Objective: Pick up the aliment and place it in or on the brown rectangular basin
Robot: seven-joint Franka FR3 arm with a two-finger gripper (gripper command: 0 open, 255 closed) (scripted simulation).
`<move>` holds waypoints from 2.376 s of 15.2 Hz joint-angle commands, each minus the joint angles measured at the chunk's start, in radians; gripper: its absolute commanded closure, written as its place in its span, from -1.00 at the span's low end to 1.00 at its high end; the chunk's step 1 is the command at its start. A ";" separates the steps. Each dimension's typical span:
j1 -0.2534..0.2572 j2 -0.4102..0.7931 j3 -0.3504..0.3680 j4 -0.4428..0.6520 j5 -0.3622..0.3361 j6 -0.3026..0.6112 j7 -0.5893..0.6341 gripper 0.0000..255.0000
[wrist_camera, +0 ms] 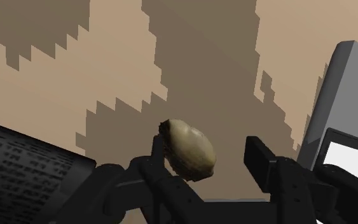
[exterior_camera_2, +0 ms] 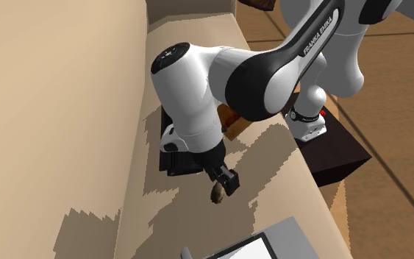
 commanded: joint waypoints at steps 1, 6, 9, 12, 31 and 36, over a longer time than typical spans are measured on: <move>0.000 0.000 0.000 0.000 0.000 0.000 0.000 1.00; 0.000 0.000 0.000 0.000 0.000 0.000 0.000 1.00; 0.000 0.000 0.000 0.000 0.000 0.000 0.000 1.00; 0.071 -0.033 0.017 -0.019 -0.198 0.134 -0.058 -1.00; 0.084 -0.007 0.021 -0.086 -0.218 0.241 -0.062 1.00; 0.082 -0.005 0.020 -0.082 -0.218 0.238 -0.063 1.00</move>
